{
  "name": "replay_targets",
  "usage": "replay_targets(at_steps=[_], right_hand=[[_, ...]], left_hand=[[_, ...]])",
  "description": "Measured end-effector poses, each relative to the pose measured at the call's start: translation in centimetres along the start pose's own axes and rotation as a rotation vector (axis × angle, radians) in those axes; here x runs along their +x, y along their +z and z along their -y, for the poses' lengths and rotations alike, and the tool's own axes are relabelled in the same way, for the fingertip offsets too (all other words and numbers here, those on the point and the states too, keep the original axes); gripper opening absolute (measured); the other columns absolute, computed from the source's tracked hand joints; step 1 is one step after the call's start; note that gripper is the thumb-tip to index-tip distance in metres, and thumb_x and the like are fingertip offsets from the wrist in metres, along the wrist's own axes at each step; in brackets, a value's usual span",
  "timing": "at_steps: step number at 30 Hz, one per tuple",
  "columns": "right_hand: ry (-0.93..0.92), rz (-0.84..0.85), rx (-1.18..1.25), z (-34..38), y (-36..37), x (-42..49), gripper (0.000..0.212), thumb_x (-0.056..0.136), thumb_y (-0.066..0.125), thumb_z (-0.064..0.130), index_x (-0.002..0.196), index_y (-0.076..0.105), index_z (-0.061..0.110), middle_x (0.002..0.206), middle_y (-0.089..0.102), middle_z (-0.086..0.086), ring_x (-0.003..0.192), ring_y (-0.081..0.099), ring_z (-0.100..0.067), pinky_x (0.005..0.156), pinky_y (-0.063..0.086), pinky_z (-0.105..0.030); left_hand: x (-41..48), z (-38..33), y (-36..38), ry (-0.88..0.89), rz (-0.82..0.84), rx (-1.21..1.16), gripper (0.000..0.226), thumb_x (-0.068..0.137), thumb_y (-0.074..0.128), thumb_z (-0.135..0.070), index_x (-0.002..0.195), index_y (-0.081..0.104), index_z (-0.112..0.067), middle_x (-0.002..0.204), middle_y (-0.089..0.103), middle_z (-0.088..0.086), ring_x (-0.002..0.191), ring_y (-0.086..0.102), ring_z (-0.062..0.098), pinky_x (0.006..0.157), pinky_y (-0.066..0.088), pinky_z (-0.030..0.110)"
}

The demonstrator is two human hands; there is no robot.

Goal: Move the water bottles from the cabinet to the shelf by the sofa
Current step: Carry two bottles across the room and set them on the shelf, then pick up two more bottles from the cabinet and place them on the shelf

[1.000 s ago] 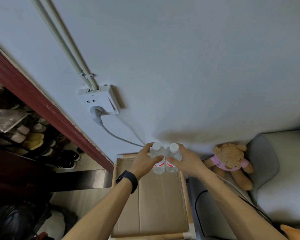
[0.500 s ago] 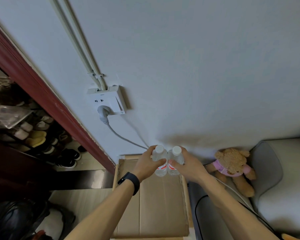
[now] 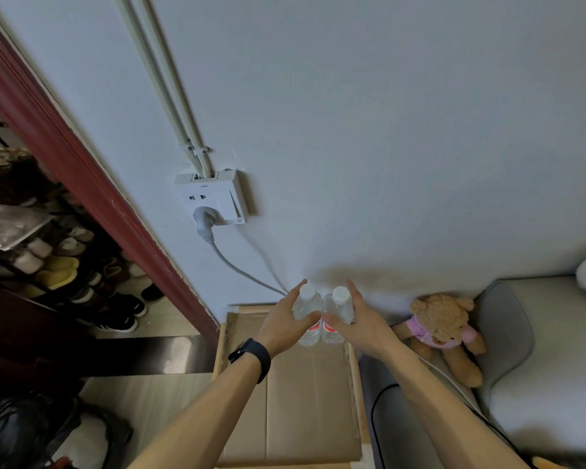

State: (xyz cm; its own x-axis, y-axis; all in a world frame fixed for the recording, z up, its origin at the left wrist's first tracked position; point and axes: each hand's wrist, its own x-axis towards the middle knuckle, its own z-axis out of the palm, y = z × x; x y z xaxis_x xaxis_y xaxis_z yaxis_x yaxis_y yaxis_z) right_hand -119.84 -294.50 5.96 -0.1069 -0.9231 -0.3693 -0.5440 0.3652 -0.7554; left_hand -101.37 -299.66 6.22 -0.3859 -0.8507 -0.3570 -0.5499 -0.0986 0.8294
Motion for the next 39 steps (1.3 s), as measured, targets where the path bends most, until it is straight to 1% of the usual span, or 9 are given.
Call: replay_targets(at_steps=[2,5,9,12,15,20,28,34,39], right_hand=[[0.028,-0.017,0.044,-1.0,-0.1,-0.6,0.105,0.083,0.064,0.064,0.157,-0.003,0.032,0.153,0.042,0.001,0.133,0.048,-0.021,0.105,0.039,-0.034],[0.091,-0.080,0.076,-3.1,0.0,-2.7,0.100,0.081,0.064,0.066,0.156,0.004,0.035,0.153,0.041,-0.002,0.127,0.052,-0.019,0.095,0.038,-0.030],[0.123,-0.088,0.000,-6.2,1.3,-6.2,0.072,0.089,0.065,0.047,0.150,0.029,0.034,0.145,0.049,0.003,0.110,0.058,-0.010,0.088,0.042,-0.026],[0.062,0.007,-0.079,-7.5,3.4,-8.1,0.050,0.090,0.065,0.042,0.135,0.043,0.043,0.136,0.056,0.007,0.108,0.056,-0.004,0.085,0.043,-0.019],[-0.026,0.133,-0.288,-7.9,5.7,-8.5,0.050,0.092,0.059,0.048,0.139,0.050,0.035,0.137,0.055,0.011,0.121,0.052,-0.006,0.099,0.042,-0.023],[-0.390,0.350,-0.533,-5.1,10.5,-7.6,0.036,0.092,0.049,0.046,0.127,0.058,0.041,0.126,0.060,0.013,0.116,0.056,-0.017,0.098,0.043,-0.030],[-1.039,0.723,-0.609,4.8,23.3,-11.9,0.034,0.091,0.050,0.041,0.114,0.072,0.027,0.120,0.066,0.009,0.112,0.060,-0.017,0.099,0.042,-0.028],[-1.504,0.999,-0.660,13.4,33.1,-26.9,0.037,0.092,0.050,0.044,0.123,0.067,0.031,0.130,0.062,0.007,0.125,0.051,-0.015,0.110,0.038,-0.030],[-1.849,1.112,-0.554,18.2,38.3,-43.9,0.035,0.094,0.057,0.039,0.128,0.063,0.034,0.135,0.059,0.007,0.131,0.047,-0.016,0.111,0.038,-0.034]], left_hand=[[-0.6,0.3,-0.1,-0.020,0.018,-0.010,0.091,0.075,0.069,-0.062,0.148,0.014,-0.057,0.154,0.038,-0.010,0.132,0.048,0.017,0.109,0.043,0.042],[-2.0,1.7,0.0,-0.045,-0.012,0.004,0.090,0.084,0.070,-0.046,0.153,0.012,-0.044,0.155,0.033,-0.005,0.136,0.044,0.023,0.108,0.042,0.041],[-4.5,5.6,0.6,-0.140,-0.018,0.004,0.084,0.088,0.067,-0.038,0.154,0.015,-0.038,0.155,0.034,0.002,0.136,0.043,0.022,0.105,0.043,0.037],[-6.8,8.6,1.3,-0.226,-0.025,0.025,0.078,0.093,0.062,-0.034,0.155,0.014,-0.035,0.155,0.035,0.003,0.133,0.047,0.022,0.097,0.044,0.030],[-9.5,11.0,2.0,-0.273,-0.081,0.166,0.065,0.095,0.054,-0.031,0.153,0.024,-0.029,0.148,0.044,0.004,0.127,0.051,0.023,0.097,0.044,0.030],[-16.3,15.9,3.2,-0.424,-0.300,0.423,0.049,0.093,0.043,-0.032,0.142,0.042,-0.033,0.146,0.044,-0.007,0.132,0.040,0.019,0.109,0.034,0.033],[-36.8,20.6,5.5,-0.849,-0.806,0.289,0.048,0.096,0.048,-0.038,0.143,0.044,-0.029,0.145,0.048,-0.004,0.137,0.038,0.021,0.114,0.029,0.041],[-57.3,19.2,9.0,-1.235,-1.186,0.245,0.046,0.097,0.048,-0.038,0.142,0.045,-0.030,0.145,0.047,-0.004,0.136,0.038,0.021,0.114,0.026,0.047],[-74.0,16.1,14.4,-1.544,-1.336,0.257,0.049,0.096,0.047,-0.042,0.143,0.042,-0.030,0.147,0.046,-0.002,0.137,0.037,0.022,0.111,0.030,0.044]])
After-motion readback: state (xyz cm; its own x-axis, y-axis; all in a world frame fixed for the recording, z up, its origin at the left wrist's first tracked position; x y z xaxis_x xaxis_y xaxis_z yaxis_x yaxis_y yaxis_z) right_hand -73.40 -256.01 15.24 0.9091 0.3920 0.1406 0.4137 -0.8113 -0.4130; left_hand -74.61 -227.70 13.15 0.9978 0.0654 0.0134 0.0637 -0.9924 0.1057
